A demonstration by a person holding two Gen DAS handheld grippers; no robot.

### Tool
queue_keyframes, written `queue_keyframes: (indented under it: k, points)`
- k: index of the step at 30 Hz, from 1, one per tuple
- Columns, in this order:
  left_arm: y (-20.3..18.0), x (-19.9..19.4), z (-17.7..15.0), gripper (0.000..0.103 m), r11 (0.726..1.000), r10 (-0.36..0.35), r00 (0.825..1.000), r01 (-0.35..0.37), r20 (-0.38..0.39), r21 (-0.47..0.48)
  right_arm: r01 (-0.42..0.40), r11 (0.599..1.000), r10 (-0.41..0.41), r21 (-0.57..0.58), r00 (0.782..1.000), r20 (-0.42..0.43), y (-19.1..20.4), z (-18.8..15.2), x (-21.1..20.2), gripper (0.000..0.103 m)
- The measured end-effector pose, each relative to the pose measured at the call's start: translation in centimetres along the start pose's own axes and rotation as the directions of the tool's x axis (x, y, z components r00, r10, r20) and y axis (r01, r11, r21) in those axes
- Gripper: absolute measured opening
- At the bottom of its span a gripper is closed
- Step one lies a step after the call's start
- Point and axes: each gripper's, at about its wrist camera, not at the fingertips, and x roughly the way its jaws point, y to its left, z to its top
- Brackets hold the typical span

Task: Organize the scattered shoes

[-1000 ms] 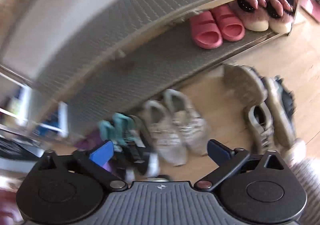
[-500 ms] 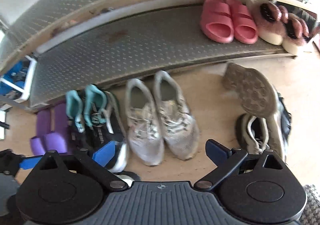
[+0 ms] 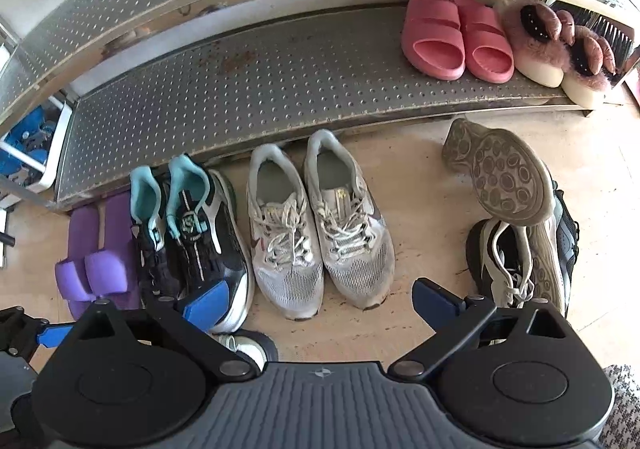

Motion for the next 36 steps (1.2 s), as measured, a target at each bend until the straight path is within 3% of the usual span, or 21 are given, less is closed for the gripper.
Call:
queue_keyframes:
  k: [3, 7, 19, 36]
  points:
    - [-0.3, 1.0, -0.2, 0.09, 0.999, -0.046, 0.997, 0.045, -0.06, -0.024, -0.016, 0.999, 0.015, -0.028, 0.999, -0.034, 0.4, -0.5, 0.3, 0.099]
    - [-1.5, 1.6, -0.5, 0.09, 0.999, -0.04, 0.996, 0.041, -0.085, 0.008, -0.033, 0.998, 0.031, -0.058, 0.999, -0.043, 1.1, -0.8, 0.1, 0.099]
    - [-3.7, 1.4, -0.4, 0.091, 0.996, 0.013, 0.999, -0.009, -0.048, 0.093, -0.028, 0.999, 0.027, -0.04, 0.999, -0.031, 0.2, -0.8, -0.4, 0.099]
    - [-3.5, 1.1, -0.1, 0.091, 0.992, 0.04, 0.999, -0.037, -0.027, 0.122, -0.025, 0.999, 0.023, -0.046, 0.999, -0.038, 0.3, -1.0, -0.3, 0.099]
